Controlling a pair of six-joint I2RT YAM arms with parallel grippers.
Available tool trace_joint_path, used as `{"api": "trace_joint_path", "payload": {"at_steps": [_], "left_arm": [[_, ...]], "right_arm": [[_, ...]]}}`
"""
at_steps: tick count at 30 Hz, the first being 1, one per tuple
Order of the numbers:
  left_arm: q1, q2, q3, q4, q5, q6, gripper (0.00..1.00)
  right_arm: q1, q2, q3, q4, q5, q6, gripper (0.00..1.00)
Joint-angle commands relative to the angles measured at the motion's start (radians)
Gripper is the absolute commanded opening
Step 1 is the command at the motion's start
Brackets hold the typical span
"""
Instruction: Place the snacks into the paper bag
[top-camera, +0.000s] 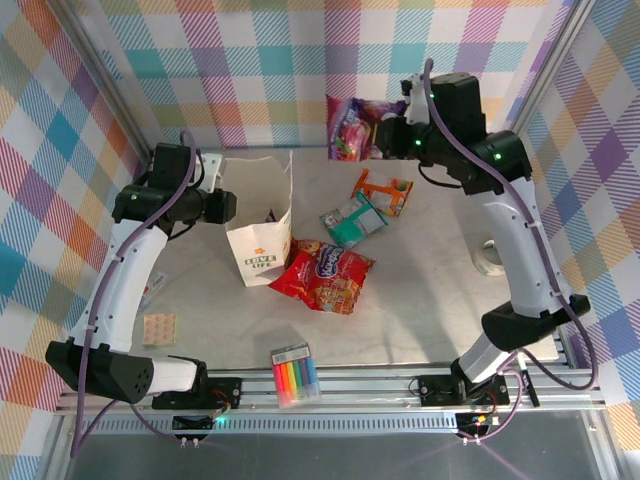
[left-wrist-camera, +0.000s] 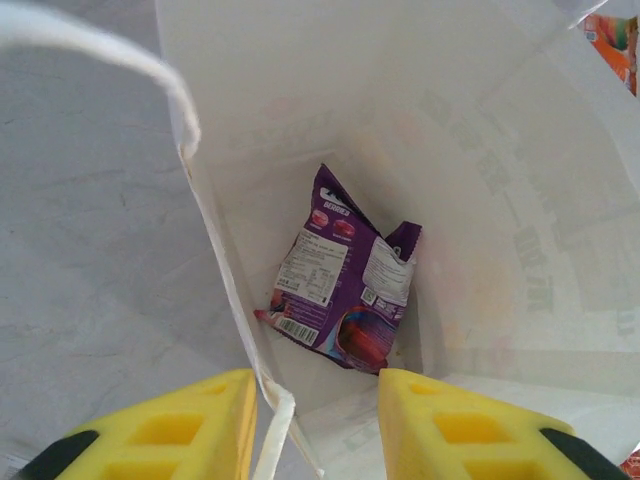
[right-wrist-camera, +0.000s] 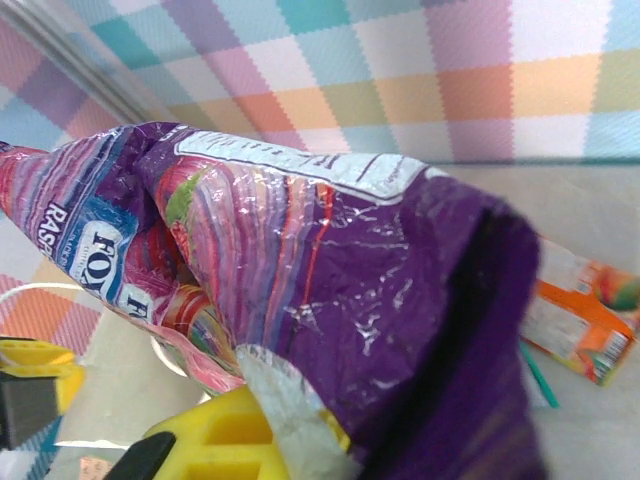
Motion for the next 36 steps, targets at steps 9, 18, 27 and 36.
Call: {"api": "trace_joint_path", "payload": {"at_steps": [9,18,27,36], "left_arm": [[0.014,-0.057,-0.06,0.086,-0.03,-0.091,0.38],[0.043,-0.116,-0.133,0.168,-0.036,-0.155,0.38],[0.065,-0.129,-0.175,0.192,-0.002,-0.18,0.37],[0.066,-0.132,-0.186,0.201,0.008,-0.194,0.37]], "right_arm": [[0.094,0.118,0.232,0.082,-0.091,0.014,0.1],[0.185,0.172,0.228,0.196,-0.163,0.003,0.1],[0.203,0.245,0.227,0.279,-0.258,-0.024,0.1],[0.215,0.289,0.219,0.345,-0.326,-0.096,0.1]]}}
